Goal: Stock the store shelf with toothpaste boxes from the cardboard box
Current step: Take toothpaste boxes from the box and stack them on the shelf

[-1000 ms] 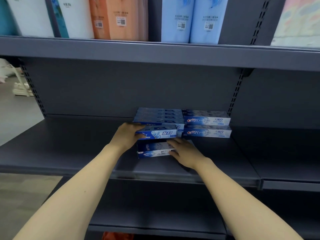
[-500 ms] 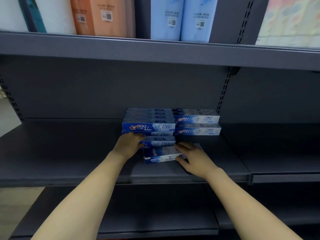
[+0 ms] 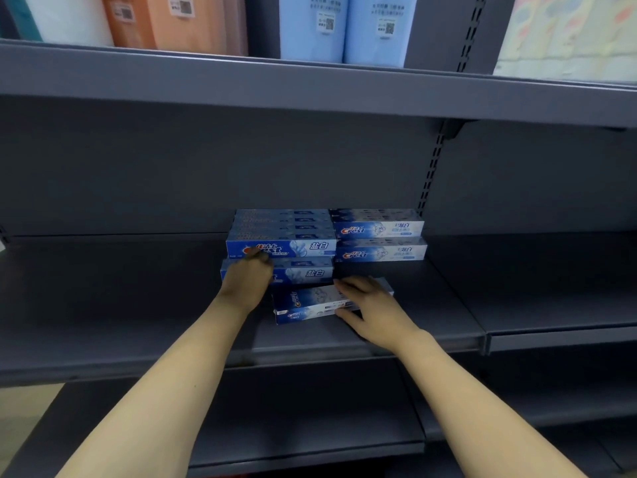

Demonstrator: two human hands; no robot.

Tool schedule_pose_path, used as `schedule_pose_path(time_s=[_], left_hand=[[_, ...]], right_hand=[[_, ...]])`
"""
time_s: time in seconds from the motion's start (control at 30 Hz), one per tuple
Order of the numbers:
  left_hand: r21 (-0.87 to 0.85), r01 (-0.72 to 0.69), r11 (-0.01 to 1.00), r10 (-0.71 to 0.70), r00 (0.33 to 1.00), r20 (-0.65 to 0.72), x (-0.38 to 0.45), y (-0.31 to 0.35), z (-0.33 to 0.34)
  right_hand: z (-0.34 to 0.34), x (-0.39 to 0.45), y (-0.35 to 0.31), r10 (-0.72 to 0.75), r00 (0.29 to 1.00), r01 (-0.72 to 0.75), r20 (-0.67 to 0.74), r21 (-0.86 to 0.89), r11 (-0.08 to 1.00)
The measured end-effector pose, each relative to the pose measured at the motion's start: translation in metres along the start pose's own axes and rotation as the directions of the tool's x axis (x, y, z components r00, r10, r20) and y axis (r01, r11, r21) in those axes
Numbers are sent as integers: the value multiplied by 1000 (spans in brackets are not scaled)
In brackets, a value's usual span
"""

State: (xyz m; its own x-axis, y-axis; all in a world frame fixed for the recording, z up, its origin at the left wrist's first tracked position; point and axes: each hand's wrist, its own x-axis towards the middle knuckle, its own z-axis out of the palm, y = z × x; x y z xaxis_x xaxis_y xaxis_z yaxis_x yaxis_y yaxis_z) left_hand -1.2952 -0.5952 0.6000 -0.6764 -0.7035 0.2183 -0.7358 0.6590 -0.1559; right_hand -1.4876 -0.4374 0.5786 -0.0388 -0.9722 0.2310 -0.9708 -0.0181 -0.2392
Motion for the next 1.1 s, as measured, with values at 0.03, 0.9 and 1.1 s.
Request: schedule_pose_path(time_s=[0.03, 0.9, 1.1], left_hand=[[31, 11, 999, -11, 1000, -1, 0, 1, -1], [-367, -151, 918, 163, 987, 0, -46, 74, -28], [-385, -80, 920, 103, 994, 39, -52, 82, -26]], right_hand=[[0, 1, 0, -4, 1000, 4, -3, 4, 1000], [-28, -14, 14, 297, 952, -267, -70, 280, 922], [-33, -27, 17, 237, 971, -230, -22, 179, 957]])
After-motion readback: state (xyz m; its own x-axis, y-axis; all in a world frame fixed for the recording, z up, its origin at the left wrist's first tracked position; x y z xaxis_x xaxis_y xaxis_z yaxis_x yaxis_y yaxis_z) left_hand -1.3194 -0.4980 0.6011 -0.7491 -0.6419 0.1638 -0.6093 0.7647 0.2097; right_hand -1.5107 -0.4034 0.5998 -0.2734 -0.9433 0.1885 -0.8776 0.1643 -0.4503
